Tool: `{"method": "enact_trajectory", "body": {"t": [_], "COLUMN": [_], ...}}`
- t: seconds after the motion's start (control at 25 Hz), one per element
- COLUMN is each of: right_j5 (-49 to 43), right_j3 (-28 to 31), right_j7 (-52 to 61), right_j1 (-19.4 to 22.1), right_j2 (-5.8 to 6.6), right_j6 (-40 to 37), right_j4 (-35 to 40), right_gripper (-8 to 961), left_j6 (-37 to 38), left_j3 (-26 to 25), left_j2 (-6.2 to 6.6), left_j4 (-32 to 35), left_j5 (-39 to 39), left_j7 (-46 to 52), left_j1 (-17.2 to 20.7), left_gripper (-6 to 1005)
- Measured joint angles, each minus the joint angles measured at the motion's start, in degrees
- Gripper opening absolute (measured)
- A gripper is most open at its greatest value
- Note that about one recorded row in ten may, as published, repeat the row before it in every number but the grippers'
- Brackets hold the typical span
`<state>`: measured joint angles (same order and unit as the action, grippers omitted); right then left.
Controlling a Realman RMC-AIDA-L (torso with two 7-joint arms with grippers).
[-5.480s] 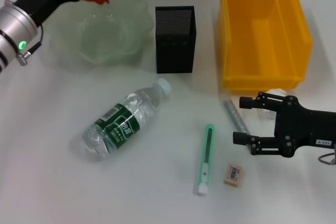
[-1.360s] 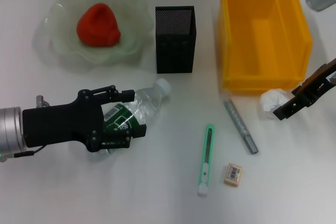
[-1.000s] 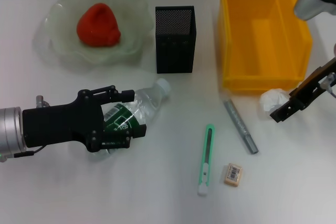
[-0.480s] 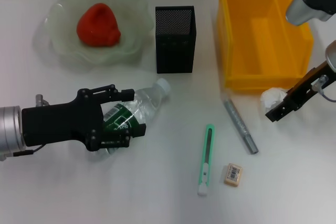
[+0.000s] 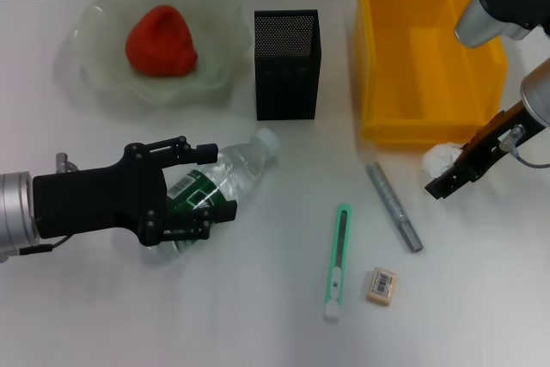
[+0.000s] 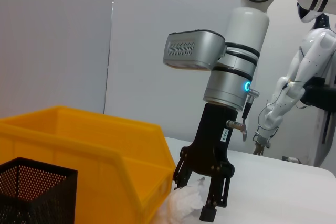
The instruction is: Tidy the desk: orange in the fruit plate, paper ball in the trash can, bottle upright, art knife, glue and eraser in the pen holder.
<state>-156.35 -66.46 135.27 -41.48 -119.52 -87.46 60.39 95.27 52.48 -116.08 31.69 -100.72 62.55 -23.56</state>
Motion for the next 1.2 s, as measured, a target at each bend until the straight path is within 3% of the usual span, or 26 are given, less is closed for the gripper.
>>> {"method": "enact_trajectory", "body": {"t": [0.48,0.72,1.2], "right_j5": [0.00,0.00,-0.01], "right_j3": [-1.44,-1.57,-1.02], "right_j7": [0.00,0.00,-0.16], "right_j1": [-0.06,-0.07,0.16], "right_j2": [-0.01,0.06,0.32], "right_j6": [3.48,4.64,5.69], "right_j4": [-1.85,-2.10,-1.84], "right_gripper": [693,501,495], "left_j6": [0.07,0.09,0.10], "left_j3": [-0.19,-0.18,-0.89], "left_j2": [0.07,0.16,0.24], "left_j4": [-0.19,-0.14,-0.01], "left_j5": [0.00,0.00,0.00], "left_j7": [-0.15,-0.15,-0.15], "left_j1": [0.13,0.15,0.13], "left_gripper": [809,809,809]}}
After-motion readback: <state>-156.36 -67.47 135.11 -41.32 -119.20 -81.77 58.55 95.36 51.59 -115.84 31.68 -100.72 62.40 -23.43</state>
